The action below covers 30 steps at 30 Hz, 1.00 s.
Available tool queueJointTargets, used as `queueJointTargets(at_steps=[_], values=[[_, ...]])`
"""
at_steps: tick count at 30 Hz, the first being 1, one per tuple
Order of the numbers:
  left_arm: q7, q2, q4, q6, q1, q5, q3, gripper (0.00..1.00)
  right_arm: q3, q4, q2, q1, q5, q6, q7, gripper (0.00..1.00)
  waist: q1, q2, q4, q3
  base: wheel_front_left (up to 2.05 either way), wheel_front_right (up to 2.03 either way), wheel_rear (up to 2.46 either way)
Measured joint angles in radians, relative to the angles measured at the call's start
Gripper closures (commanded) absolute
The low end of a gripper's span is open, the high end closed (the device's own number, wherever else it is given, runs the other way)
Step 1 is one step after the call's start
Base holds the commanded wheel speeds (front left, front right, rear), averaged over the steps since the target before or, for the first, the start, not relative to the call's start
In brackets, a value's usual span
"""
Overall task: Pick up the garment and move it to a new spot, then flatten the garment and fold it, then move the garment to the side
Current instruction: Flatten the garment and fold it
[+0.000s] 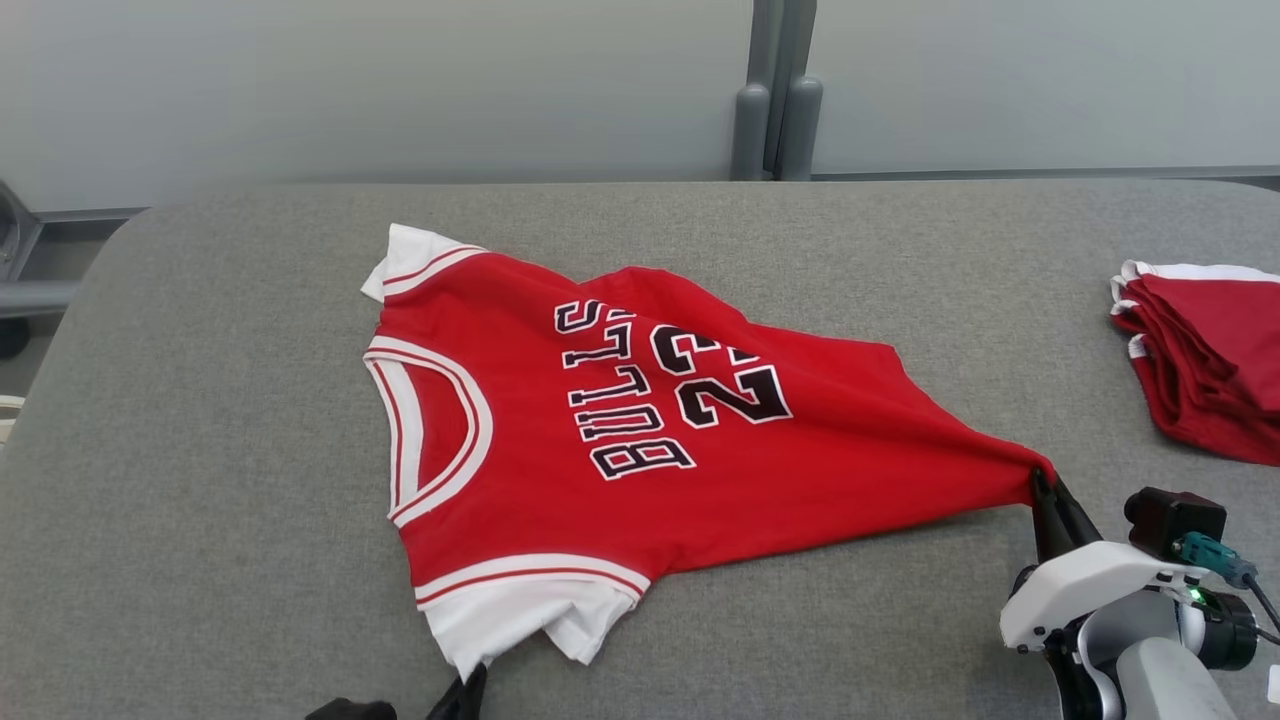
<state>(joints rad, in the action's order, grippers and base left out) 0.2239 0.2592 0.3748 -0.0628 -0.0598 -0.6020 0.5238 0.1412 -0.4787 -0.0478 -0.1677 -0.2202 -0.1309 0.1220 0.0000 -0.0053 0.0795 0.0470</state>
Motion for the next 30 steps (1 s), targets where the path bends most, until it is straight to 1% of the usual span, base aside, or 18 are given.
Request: queueJointTargets(at_steps=[6, 12, 15, 23, 26, 30], values=[[0.026, -0.002, -0.081, -0.021, -0.002, -0.039, -0.052, 1.00, -0.016, 0.027, 0.000, 0.001, -0.031, 0.000, 0.021, 1.00, 0.0000, 0.0000, 0.008, -0.010, 0.00, 0.00, 0.00], [0.033, -0.009, -0.225, -0.043, -0.001, -0.101, -0.100, 1.00, -0.035, 0.094, 0.000, 0.001, -0.094, 0.000, 0.025, 1.00, 0.0000, 0.0000, 0.008, -0.028, 0.00, 0.00, 0.00], [0.034, -0.002, -0.302, -0.044, 0.000, -0.123, -0.115, 1.00, -0.044, 0.145, 0.000, 0.007, -0.128, 0.000, 0.015, 1.00, 0.0000, 0.0000, 0.004, -0.041, 0.00, 0.00, 0.00], [0.019, 0.002, -0.506, -0.042, 0.047, -0.205, -0.178, 1.00, -0.079, 0.327, -0.001, 0.053, -0.243, 0.000, -0.059, 1.00, 0.0000, 0.0000, -0.020, -0.068, 0.00, 0.00, 0.00], [0.008, 0.002, -0.579, -0.028, 0.075, -0.222, -0.203, 1.00, -0.093, 0.414, 0.000, 0.074, -0.300, 0.000, -0.096, 1.00, 0.0000, 0.0000, -0.031, -0.075, 0.00, 0.00, 0.00], [-0.012, 0.003, -0.673, -0.012, 0.113, -0.266, -0.240, 1.00, -0.085, 0.546, -0.001, 0.102, -0.367, 0.000, -0.138, 1.00, 0.0000, 0.0000, -0.049, -0.081, 0.00, 0.00, 0.00]])
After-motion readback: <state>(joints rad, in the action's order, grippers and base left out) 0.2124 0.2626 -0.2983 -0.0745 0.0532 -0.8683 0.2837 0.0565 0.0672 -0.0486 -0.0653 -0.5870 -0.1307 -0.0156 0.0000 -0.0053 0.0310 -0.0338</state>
